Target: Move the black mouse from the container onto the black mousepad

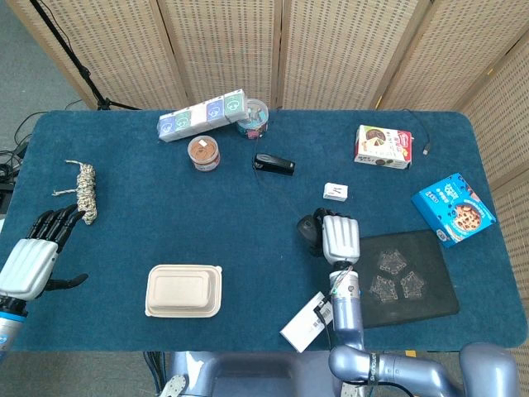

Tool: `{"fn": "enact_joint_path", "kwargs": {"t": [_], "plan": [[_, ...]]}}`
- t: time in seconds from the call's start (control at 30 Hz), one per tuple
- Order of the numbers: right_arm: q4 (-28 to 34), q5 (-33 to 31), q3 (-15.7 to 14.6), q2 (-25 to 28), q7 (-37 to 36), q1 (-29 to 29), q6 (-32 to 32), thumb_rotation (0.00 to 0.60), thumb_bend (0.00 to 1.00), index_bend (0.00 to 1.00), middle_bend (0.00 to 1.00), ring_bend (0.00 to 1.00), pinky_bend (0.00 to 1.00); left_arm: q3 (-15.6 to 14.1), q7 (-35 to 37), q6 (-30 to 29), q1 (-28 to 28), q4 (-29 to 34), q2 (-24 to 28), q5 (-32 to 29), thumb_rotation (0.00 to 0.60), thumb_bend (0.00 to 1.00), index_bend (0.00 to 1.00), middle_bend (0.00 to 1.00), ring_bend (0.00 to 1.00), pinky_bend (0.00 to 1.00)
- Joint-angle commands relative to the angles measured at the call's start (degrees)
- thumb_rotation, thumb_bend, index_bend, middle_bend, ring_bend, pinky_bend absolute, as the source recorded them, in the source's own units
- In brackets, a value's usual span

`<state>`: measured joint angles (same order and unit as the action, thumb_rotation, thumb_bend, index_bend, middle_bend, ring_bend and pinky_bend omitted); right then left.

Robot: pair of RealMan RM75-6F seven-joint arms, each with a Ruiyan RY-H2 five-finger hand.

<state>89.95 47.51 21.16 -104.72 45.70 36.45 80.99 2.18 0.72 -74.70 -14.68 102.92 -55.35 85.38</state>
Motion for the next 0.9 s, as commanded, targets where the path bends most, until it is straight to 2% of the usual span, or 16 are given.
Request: {"fn": "enact_joint_path", "kwargs": {"t": [0.03,0.23,0.4,0.6,0.9], "plan": [[3.87,-1.38,0.88,4.68,1.06,-2.60,2.34,0.600,0.08,0.49,0.54,0.47,0.46,-0.04,-0.27,0.09,-0.03,0.13,-0.06,-0.04,0.600,0.03,0.00,0.00,0.00,0.00],[9.31,-2.88,0.46,12.26,-1.47,-7.87,4.79,0.600,0.08,0.49,0.54,0.47,0.46,-0.13,-1.34,0.41,-0.18,0.54,-0.34,-0.05,0.600,0.03,0.00,0.00,0.00,0.00],[10.96,-3.28,-0.63,16.76,-5.27,-11.60,5.22,0.600,0.08,0.49,0.54,0.47,0.46,-0.21,-2.13,0.60,-0.23,0.78,-0.53,-0.17,0.600,0.03,0.00,0.00,0.00,0.00],[6.95,-6.02,-0.42,19.27,-8.55,-13.52,3.21,0.600,0.09,0.49,0.54,0.47,0.46,-0.22,-2.62,0.74,-0.27,0.94,-0.65,-0.39,0.600,0.03,0.00,0.00,0.00,0.00],[0.58,-8.10,-1.67,17.19,-10.24,-13.85,1.02,0.600,0.08,0.49,0.54,0.47,0.46,-0.19,-3.17,1.12,-0.42,1.08,-0.76,-0.81,0.600,0.03,0.00,0.00,0.00,0.00]]}}
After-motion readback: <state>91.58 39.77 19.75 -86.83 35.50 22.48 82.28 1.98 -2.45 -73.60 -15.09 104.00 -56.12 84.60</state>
